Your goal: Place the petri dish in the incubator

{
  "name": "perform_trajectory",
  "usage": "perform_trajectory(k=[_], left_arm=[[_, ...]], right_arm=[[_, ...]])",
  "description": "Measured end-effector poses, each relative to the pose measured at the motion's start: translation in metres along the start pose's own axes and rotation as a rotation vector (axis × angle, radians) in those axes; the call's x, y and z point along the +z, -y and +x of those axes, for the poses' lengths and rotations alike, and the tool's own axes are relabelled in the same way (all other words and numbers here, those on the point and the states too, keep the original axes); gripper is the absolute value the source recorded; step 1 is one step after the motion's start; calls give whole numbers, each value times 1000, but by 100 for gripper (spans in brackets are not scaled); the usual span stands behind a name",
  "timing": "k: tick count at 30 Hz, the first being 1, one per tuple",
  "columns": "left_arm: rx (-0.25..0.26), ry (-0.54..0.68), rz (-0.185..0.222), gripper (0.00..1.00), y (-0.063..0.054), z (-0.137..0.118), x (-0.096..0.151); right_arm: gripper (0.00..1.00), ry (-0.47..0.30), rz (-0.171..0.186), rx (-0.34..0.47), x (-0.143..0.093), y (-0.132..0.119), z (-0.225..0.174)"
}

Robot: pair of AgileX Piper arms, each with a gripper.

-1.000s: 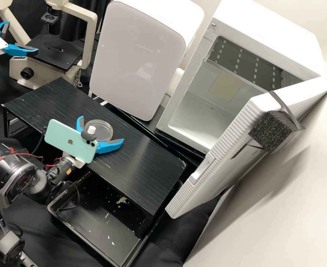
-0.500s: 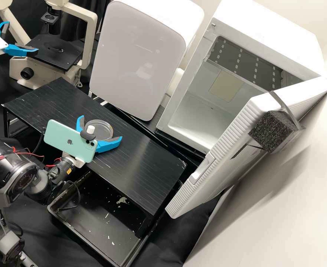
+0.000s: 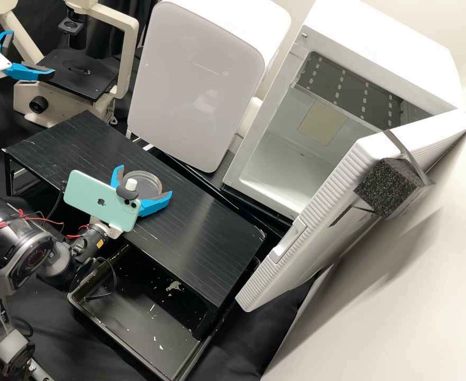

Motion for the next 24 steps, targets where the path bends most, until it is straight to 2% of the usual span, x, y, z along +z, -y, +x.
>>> perform_trajectory(k=[12, 17, 24], left_arm=[[0, 0, 0, 100, 0, 0, 0], [0, 0, 0, 100, 0, 0, 0], [0, 0, 0, 100, 0, 0, 0]], right_arm=[[0, -7, 17, -1, 2, -2, 2], [0, -10, 59, -3, 8, -13, -2], [0, 34, 131, 156, 24, -55, -20]])
